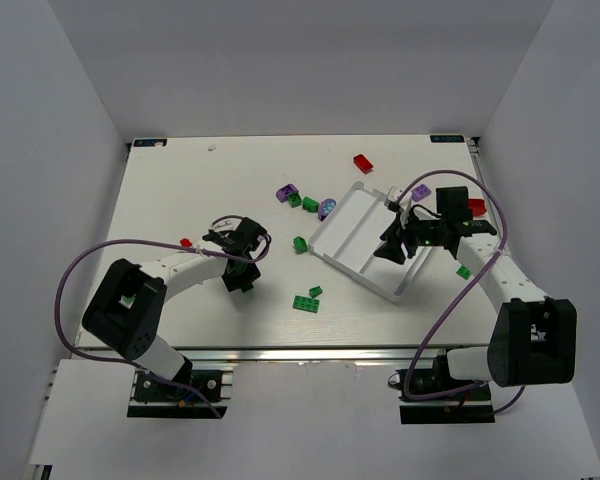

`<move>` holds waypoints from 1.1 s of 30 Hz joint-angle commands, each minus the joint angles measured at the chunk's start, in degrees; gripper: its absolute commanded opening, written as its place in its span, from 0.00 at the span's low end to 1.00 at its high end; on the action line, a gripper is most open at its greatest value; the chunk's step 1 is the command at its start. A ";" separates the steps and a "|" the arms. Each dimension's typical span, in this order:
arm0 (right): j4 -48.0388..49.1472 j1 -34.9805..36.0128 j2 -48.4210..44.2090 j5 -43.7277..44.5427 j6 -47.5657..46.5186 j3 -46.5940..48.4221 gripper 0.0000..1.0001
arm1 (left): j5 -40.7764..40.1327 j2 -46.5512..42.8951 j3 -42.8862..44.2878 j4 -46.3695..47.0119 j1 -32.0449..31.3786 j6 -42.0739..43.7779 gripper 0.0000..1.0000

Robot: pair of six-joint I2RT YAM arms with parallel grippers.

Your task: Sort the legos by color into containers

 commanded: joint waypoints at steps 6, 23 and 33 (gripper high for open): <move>-0.47 0.20 -0.66 -1.56 -0.01 0.59 0.57 | -1.10 -2.83 -1.15 3.24 -0.21 0.30 0.36; 11.47 -0.76 -0.40 8.00 23.43 5.86 0.00 | 26.05 1.19 15.62 24.86 -8.28 20.85 0.00; 14.04 -2.97 -1.81 20.49 35.75 11.39 0.00 | 34.06 25.62 39.96 30.22 -15.41 25.61 0.00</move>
